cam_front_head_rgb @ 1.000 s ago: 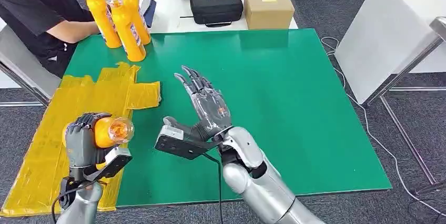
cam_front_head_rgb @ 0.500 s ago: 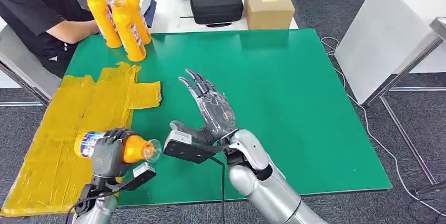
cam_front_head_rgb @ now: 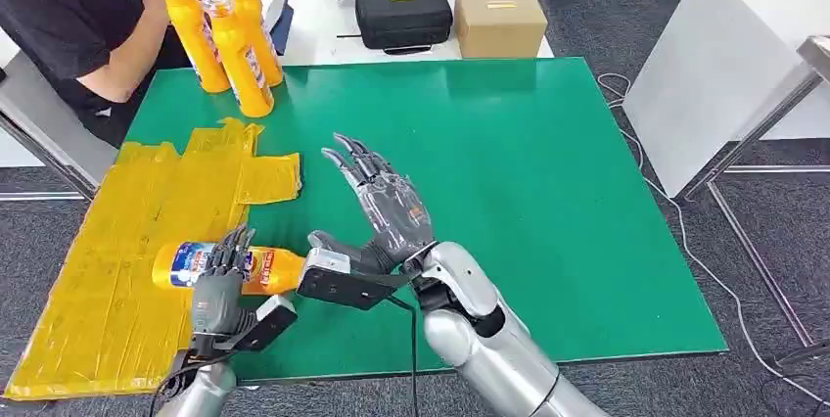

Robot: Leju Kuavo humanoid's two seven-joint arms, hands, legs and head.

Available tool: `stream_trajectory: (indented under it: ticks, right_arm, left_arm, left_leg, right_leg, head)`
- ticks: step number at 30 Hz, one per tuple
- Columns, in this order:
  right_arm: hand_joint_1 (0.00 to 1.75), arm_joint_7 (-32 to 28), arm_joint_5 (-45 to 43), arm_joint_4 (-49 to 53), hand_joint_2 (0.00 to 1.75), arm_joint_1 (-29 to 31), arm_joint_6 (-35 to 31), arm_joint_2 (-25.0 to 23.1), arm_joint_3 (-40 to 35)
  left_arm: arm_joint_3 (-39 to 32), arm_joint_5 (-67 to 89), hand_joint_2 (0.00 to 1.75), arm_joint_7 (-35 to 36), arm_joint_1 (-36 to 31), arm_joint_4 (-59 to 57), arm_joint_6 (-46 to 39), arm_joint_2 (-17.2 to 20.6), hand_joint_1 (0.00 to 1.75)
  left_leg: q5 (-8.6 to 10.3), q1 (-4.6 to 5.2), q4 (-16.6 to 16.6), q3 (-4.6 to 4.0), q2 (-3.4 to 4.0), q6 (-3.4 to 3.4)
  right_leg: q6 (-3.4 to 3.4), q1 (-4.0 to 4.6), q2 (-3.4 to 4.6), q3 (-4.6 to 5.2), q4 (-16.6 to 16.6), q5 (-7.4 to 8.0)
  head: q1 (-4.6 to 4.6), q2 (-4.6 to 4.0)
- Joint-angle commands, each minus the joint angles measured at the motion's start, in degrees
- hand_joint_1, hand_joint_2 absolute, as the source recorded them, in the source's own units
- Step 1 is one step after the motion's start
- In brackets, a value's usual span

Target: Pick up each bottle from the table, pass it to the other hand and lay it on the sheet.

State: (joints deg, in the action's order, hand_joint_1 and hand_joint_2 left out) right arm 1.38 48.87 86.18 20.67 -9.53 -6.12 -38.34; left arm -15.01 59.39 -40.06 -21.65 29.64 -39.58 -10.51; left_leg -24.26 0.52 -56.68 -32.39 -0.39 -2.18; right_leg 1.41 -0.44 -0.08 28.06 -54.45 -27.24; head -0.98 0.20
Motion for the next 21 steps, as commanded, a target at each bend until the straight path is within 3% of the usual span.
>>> stream_trajectory:
  ticks: [1,4,5,8,13,15,21]
  right_arm:
    - [0.0,-5.2,-0.4,-2.1,0.0,0.1,-5.4,1.0,2.9]
    - [0.0,-6.5,-1.2,-2.1,0.0,-0.2,-6.2,1.1,3.5]
    - [0.0,-9.1,-2.2,-2.4,0.0,-0.4,-8.5,0.6,4.5]
    - [0.0,-11.0,-4.2,-3.8,0.0,0.1,-9.2,-0.2,6.7]
    - [0.0,-13.2,-8.8,-6.6,0.0,1.7,-9.4,-1.1,8.9]
    - [0.0,-18.0,-14.3,-7.9,0.0,0.8,-10.5,-1.5,10.6]
    - [0.0,-18.6,-14.6,-7.9,0.0,0.3,-10.8,-1.3,10.6]
  left_arm:
    - [15.5,-26.7,0.0,0.1,4.0,3.1,11.8,2.1,0.0]
    - [16.8,-31.4,0.0,0.1,5.0,7.2,14.7,2.6,0.0]
    - [21.4,-41.4,0.0,0.1,7.4,16.3,17.8,4.2,0.0]
    - [28.7,-54.2,0.0,0.1,8.0,28.7,20.1,7.3,0.0]
    - [28.6,-62.6,0.0,0.1,5.8,36.2,25.6,6.6,0.0]
    - [28.5,-66.9,0.0,0.4,5.2,41.5,30.0,5.7,0.0]
    - [28.9,-67.0,0.0,1.0,5.6,41.9,29.4,5.7,0.0]
  left_leg:
    - [0.01,-0.02,0.1,0.17,0.13,0.1]
    - [0.06,-0.02,0.1,0.33,0.11,0.15]
    - [0.02,-0.04,0.1,0.37,0.01,0.11]
    - [0.13,-0.08,0.1,0.12,0.06,0.18]
    - [0.31,-0.12,-0.1,-0.2,-0.15,0.1]
    - [0.36,-0.17,-0.2,-0.52,-0.2,0.13]
    - [0.33,-0.08,0.0,-0.5,-0.12,0.1]
  right_leg:
    - [-0.02,0.02,0.11,-0.17,0.1,0.05]
    - [-0.07,0.03,0.09,-0.3,0.1,0.12]
    - [-0.06,0.04,-0.02,-0.38,0.1,0.08]
    - [-0.09,0.08,0.03,0.02,0.1,0.16]
    - [-0.16,0.11,-0.18,0.13,0.0,0.21]
    - [-0.12,0.15,-0.23,0.4,-0.1,0.23]
    - [-0.07,0.1,-0.14,0.4,0.0,0.24]
  head:
    - [0.0,0.0]
    - [-0.02,-0.02]
    - [0.0,-0.02]
    - [0.0,0.0]
    - [0.0,0.0]
    - [0.0,-0.02]
    - [0.0,-0.02]
